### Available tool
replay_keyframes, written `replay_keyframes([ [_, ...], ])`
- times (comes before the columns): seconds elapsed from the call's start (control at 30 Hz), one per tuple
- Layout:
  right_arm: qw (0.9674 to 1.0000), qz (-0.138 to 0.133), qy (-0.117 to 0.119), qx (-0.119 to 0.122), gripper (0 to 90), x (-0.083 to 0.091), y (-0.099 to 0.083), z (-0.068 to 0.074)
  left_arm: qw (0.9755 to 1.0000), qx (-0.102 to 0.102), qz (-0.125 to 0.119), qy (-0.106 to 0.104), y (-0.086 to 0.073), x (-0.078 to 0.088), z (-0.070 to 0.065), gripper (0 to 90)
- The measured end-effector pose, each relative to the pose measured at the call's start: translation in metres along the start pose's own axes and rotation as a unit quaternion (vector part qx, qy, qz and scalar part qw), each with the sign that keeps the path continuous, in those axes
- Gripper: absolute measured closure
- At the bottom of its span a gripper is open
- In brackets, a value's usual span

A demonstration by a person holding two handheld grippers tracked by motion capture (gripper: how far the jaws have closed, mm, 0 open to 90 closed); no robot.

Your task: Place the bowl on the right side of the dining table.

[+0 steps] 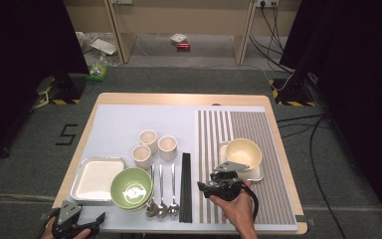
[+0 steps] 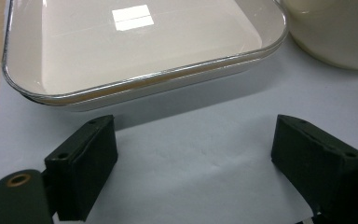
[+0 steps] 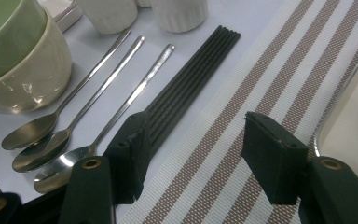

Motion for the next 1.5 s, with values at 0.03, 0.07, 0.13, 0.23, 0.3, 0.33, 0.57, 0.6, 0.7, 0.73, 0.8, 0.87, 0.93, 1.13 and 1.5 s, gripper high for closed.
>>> replay_keyframes([
  [0.03, 1.0, 0.001, 0.0, 0.001, 42.8, -0.001, 0.001, 0.001, 1.0, -0.001, 0.001, 0.0, 0.0, 0.0, 0.0, 13.1],
  [0.07, 1.0, 0.001, -0.001, 0.001, 42.8, -0.002, 0.001, 0.001, 1.0, -0.001, 0.001, 0.0, 0.0, 0.0, 0.0, 13.1],
  [0.13, 1.0, 0.002, 0.001, 0.001, 42.9, -0.003, 0.002, 0.003, 1.0, -0.002, 0.002, 0.001, 0.0, 0.0, 0.0, 13.1],
  [0.23, 1.0, 0.001, 0.005, 0.004, 42.9, -0.006, 0.003, 0.006, 1.0, -0.002, 0.002, 0.0, 0.0, 0.0, 0.0, 13.1],
  [0.3, 1.0, 0.002, 0.007, 0.005, 42.9, -0.008, 0.004, 0.008, 1.0, -0.002, 0.002, 0.001, 0.0, 0.0, 0.0, 13.1],
  [0.33, 0.9999, 0.002, 0.008, 0.007, 42.9, -0.009, 0.004, 0.009, 1.0, -0.002, 0.002, 0.0, 0.0, 0.0, 0.0, 13.1],
  [0.57, 0.9998, 0.006, 0.015, 0.011, 43.0, -0.016, 0.006, 0.015, 1.0, -0.002, 0.002, 0.0, 0.0, 0.0, 0.0, 13.1],
  [0.6, 0.9998, 0.005, 0.016, 0.012, 43.0, -0.017, 0.006, 0.016, 1.0, -0.002, 0.002, 0.0, 0.0, 0.0, 0.0, 13.1],
  [0.7, 0.9997, 0.008, 0.018, 0.012, 43.1, -0.02, 0.007, 0.018, 1.0, -0.001, 0.001, 0.0, 0.0, 0.0, 0.0, 13.1],
  [0.73, 0.9998, 0.008, 0.018, 0.01, 43.1, -0.02, 0.007, 0.019, 1.0, 0.0, 0.0, 0.0, 0.0, 0.0, 0.0, 13.1],
  [0.8, 0.9997, 0.008, 0.019, 0.012, 43.2, -0.022, 0.008, 0.021, 1.0, -0.002, 0.002, 0.0, 0.0, 0.0, 0.0, 13.1],
  [0.87, 0.9997, 0.009, 0.02, 0.01, 43.3, -0.023, 0.008, 0.022, 1.0, -0.002, 0.002, 0.0, 0.0, 0.0, 0.0, 13.1],
  [0.93, 0.9995, 0.008, 0.025, 0.015, 43.3, -0.024, 0.009, 0.023, 1.0, -0.002, 0.002, 0.0, 0.0, 0.0, 0.0, 13.1],
  [1.13, 0.9994, 0.009, 0.028, 0.016, 43.4, -0.028, 0.01, 0.027, 1.0, -0.003, 0.002, 0.0, 0.0, 0.0, 0.0, 13.1],
  [1.5, 0.999, 0.013, 0.037, 0.022, 43.5, -0.035, 0.013, 0.035, 1.0, -0.002, 0.002, 0.0, 0.0, 0.0, 0.0, 13.1],
])
Point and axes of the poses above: each handheld gripper's, and its own axes: x roughly backward along the jaws, y roughly out of its top, z roughly to its left, the point moved 3 cm from there along -x, roughly forward along the jaws, and after that the axes turned 11 degrees about -z, right-handed, at the moved point
